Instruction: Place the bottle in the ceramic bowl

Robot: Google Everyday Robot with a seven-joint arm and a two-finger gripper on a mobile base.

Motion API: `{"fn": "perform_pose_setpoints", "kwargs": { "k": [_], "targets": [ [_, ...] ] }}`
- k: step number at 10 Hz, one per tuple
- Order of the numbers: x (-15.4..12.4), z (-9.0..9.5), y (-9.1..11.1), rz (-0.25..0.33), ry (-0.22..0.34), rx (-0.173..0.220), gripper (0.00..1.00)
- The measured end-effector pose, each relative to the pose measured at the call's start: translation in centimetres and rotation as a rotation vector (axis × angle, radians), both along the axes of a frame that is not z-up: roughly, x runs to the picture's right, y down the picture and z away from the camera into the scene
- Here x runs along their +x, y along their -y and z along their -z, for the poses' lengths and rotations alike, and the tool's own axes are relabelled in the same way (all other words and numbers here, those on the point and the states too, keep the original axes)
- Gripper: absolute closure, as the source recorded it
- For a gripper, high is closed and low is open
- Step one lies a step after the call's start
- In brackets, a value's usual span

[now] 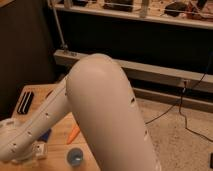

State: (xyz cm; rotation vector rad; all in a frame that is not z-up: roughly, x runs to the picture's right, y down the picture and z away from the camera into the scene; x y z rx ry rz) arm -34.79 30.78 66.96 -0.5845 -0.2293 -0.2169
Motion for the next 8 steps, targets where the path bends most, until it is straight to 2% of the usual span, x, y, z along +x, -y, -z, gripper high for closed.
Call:
{"fn": "perform_pose_setpoints", "kwargs": {
  "k": [5,8],
  "targets": [
    [-1.7,1.0,-2.0,-0.026,0.039,-0.024,0.35],
    [-2.8,1.5,-1.9,-0.037,0.057,-0.010,0.35]
  ]
}}
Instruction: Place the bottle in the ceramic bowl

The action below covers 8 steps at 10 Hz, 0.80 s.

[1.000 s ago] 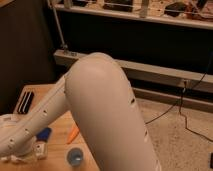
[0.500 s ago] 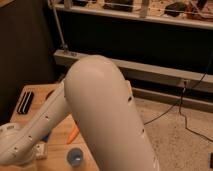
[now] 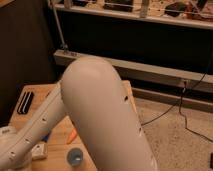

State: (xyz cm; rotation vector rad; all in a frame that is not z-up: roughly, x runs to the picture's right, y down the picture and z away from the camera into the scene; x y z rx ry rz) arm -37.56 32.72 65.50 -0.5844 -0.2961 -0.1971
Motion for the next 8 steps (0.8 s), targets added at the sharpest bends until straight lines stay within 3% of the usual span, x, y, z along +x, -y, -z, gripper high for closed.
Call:
{"fn": "perform_pose_setpoints", "kwargs": {
  "k": [8],
  "targets": [
    [-4.9,0.7,0.5,-0.016,0.005,0.038,0.35]
  ]
}}
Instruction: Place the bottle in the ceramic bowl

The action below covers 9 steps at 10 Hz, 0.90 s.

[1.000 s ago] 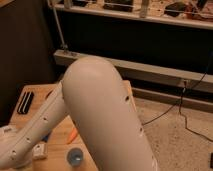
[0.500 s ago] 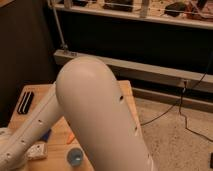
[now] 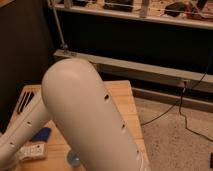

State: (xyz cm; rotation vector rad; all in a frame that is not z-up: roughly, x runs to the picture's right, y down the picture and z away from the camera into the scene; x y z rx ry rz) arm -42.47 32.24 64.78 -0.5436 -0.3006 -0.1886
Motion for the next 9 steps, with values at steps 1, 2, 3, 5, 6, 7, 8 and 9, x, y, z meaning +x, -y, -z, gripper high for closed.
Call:
{"fn": "perform_pose_setpoints", "kwargs": {
  "k": [1,2,3,5,6,7,8,9],
  "targets": [
    [-1.0,0.0,0.5,-0.009,-0.004,0.007,0.35],
    [-1.7,0.0,1.1,-0.017,-0.006,0.011,0.35],
    [-2.1,-0.2,1.5,-0.023,-0.010,0.015,0.35],
    [-2.6,-1.3,2.7,-0.037,-0.040,0.022,0.35],
    [-2.6,-2.1,3.1,-0.042,-0.057,0.025,0.35],
    [-2.4,-2.9,3.4,-0.043,-0.076,0.027,0.35],
    [-2.2,-3.7,3.5,-0.042,-0.091,0.030,0.35],
    [-2.0,-4.4,3.6,-0.040,-0.107,0.032,0.35]
  ]
}}
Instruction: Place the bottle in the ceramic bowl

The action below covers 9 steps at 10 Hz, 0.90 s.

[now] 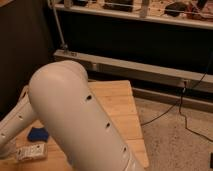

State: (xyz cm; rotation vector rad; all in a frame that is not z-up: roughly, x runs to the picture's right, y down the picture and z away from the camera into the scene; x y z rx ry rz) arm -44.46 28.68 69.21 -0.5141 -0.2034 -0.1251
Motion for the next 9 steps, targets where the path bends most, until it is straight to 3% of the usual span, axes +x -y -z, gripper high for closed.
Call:
{"fn": "perform_pose_setpoints", "kwargs": {
  "k": [4,9],
  "targets": [
    [1.4,-1.9,-0.9,0.028,-0.055,-0.006,0.38],
    [2.4,-1.9,-1.6,0.060,-0.072,-0.012,0.87]
  ]
}}
